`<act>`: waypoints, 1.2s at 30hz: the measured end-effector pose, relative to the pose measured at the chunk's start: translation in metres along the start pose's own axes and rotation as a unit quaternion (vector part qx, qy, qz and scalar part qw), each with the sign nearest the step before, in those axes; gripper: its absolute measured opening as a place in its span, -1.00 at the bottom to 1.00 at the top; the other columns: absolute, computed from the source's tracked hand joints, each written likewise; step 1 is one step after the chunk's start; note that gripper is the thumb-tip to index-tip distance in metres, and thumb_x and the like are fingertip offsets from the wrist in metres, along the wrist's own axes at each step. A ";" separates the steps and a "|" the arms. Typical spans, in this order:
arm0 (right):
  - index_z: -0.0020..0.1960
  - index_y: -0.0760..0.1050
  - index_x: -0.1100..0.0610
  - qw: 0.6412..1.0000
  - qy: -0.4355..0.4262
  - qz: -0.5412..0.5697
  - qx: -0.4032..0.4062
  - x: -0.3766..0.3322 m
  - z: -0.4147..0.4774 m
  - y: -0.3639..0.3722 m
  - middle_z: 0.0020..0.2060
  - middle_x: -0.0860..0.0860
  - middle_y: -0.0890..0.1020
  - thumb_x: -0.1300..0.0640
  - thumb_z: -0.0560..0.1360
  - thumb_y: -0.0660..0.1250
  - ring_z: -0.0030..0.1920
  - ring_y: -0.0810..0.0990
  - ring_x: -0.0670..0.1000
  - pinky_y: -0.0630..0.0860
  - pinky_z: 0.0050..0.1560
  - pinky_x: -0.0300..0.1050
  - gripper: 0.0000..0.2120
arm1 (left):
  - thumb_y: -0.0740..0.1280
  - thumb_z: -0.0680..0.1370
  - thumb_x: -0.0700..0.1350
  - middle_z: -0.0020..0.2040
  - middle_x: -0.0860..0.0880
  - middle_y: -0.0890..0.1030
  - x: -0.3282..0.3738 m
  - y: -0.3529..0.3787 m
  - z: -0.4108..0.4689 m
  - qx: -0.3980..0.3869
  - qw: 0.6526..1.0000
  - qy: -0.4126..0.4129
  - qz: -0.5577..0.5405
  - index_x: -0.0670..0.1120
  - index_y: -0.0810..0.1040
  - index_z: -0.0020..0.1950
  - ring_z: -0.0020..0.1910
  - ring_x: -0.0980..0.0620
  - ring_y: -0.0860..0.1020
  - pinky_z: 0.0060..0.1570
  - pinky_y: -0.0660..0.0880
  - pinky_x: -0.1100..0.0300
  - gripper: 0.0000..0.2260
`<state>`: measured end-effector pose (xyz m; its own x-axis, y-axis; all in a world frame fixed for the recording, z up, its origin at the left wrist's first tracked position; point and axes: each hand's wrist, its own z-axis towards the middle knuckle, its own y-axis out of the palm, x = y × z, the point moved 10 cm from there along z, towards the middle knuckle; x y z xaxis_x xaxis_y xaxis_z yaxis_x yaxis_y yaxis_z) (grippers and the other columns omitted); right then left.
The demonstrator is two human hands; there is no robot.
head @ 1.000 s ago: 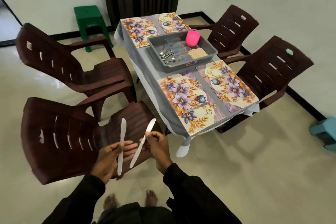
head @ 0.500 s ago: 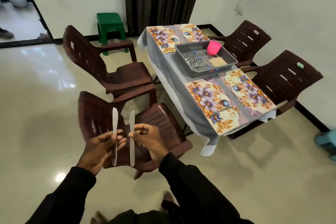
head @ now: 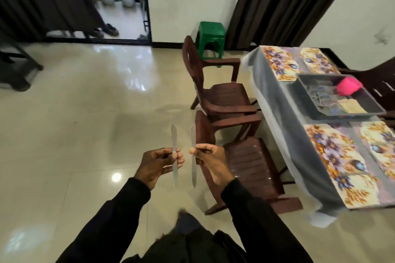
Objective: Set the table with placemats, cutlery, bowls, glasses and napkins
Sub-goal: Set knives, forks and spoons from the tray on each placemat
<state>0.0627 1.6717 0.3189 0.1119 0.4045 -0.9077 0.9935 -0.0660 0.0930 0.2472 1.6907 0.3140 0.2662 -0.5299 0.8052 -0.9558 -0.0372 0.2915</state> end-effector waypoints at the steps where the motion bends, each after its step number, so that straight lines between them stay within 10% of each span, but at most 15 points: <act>1: 0.12 0.62 0.35 1.000 0.006 -0.004 -0.001 -0.002 0.010 0.010 -0.03 0.25 0.72 0.25 0.45 0.54 -0.09 0.72 0.13 0.63 -0.12 -0.14 -0.71 | 0.42 0.55 -0.33 0.06 -0.30 0.70 0.006 -0.010 0.006 0.004 1.000 0.003 -0.006 -0.32 0.63 0.20 0.09 -0.30 0.68 0.17 0.62 -0.09 -0.77; 36: 0.00 0.61 0.16 0.996 0.047 -0.015 0.074 -0.169 0.548 0.157 -0.09 0.11 0.75 0.25 0.43 0.56 -0.06 0.72 0.09 0.68 -0.06 0.03 -0.80 | 0.48 0.50 -0.33 -0.08 -0.26 0.71 0.324 -0.147 0.531 0.007 0.997 -0.056 0.058 -0.32 0.65 0.07 -0.07 -0.24 0.71 -0.04 0.67 0.02 -0.84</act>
<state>0.1878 1.0933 0.2627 0.0898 0.4918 -0.8661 0.9832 -0.1826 -0.0017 0.4080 1.0741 0.2579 0.1399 -0.6226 0.7699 -0.9812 0.0175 0.1924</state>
